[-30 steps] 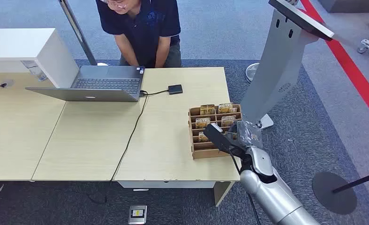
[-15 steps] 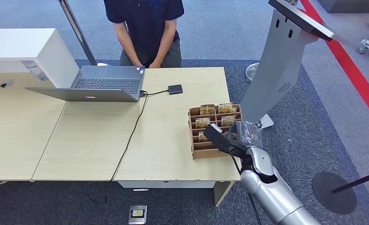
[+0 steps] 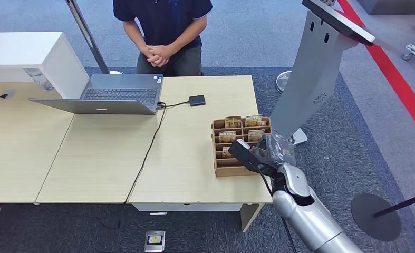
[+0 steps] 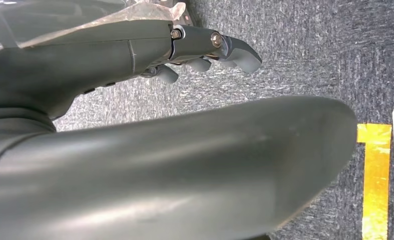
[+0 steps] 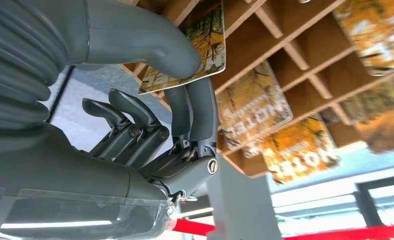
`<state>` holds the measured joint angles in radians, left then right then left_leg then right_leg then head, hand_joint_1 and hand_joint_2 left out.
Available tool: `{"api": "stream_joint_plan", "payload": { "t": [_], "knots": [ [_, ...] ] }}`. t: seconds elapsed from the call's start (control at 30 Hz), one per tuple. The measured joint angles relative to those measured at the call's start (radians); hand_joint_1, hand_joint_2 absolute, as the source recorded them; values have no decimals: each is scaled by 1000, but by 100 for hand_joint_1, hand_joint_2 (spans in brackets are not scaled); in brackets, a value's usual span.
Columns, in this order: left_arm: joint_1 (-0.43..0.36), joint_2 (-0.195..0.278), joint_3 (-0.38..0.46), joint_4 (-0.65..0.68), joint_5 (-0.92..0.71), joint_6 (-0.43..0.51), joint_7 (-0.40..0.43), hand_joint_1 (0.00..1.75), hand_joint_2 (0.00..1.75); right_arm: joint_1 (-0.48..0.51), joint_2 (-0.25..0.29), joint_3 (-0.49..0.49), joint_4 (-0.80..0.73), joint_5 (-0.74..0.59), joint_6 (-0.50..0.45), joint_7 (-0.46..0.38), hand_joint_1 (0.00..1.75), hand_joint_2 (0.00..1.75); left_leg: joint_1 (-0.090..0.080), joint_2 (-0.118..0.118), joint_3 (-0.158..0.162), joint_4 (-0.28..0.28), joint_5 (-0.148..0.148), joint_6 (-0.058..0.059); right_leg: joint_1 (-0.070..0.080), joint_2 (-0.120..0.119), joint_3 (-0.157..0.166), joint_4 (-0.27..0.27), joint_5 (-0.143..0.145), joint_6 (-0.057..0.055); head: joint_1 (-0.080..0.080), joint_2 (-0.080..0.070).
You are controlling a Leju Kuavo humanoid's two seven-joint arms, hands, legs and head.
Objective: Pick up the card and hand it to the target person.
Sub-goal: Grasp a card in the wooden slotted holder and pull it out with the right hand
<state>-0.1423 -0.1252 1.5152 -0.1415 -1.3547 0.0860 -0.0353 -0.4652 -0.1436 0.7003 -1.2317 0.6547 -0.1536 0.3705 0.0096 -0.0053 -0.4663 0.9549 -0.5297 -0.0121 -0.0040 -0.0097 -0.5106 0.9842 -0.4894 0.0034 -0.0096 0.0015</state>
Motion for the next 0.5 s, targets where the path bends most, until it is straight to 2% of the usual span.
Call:
{"api": "stream_joint_plan", "payload": {
  "t": [0.2,0.5],
  "knots": [
    [0,1,0,0,3,-2,3,0,0,0,-5,-7,-53,-40,-9,-55,175,175,0,0,0,0,0,0,0,0,0,0,0,0,0,0],
    [0,4,0,0,8,-5,4,0,0,-2,-34,-21,-210,-112,-23,-104,175,175,0,0,0,0,0,0,0,0,0,0,0,0,0,0]
  ]
}}
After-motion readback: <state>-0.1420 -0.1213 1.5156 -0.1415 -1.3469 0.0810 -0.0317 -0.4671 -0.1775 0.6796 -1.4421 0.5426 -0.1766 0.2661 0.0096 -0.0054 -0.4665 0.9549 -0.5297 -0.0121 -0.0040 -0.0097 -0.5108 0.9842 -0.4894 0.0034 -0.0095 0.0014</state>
